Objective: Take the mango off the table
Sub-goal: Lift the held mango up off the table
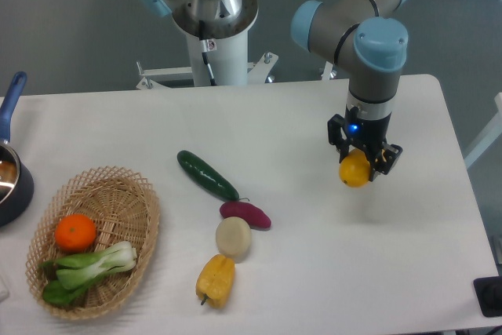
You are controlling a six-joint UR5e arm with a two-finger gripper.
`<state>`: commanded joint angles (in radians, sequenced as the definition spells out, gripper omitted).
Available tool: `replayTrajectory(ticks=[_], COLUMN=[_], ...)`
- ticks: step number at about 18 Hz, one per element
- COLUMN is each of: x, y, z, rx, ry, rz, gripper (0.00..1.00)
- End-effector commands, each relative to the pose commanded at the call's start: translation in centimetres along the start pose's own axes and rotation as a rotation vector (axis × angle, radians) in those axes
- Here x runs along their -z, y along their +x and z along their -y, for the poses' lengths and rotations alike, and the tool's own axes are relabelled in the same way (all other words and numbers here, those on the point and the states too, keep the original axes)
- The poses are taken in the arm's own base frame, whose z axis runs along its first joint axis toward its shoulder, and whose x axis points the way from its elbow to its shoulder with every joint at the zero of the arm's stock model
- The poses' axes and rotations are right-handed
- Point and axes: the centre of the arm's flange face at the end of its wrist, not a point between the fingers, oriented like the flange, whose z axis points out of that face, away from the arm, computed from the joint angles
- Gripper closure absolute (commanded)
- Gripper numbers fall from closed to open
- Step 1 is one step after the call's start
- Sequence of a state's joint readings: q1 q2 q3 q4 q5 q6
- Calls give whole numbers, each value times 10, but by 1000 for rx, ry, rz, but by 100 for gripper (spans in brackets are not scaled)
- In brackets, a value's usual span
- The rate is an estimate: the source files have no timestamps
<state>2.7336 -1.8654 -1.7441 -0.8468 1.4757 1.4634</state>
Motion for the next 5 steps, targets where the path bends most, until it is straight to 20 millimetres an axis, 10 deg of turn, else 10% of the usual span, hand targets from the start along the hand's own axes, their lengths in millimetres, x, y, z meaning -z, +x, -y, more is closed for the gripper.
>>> replayTrajectory(ticks=[5], x=[8], y=[-8], z=[-3], rx=[-13], ry=[-54], rz=[13], gripper=[60])
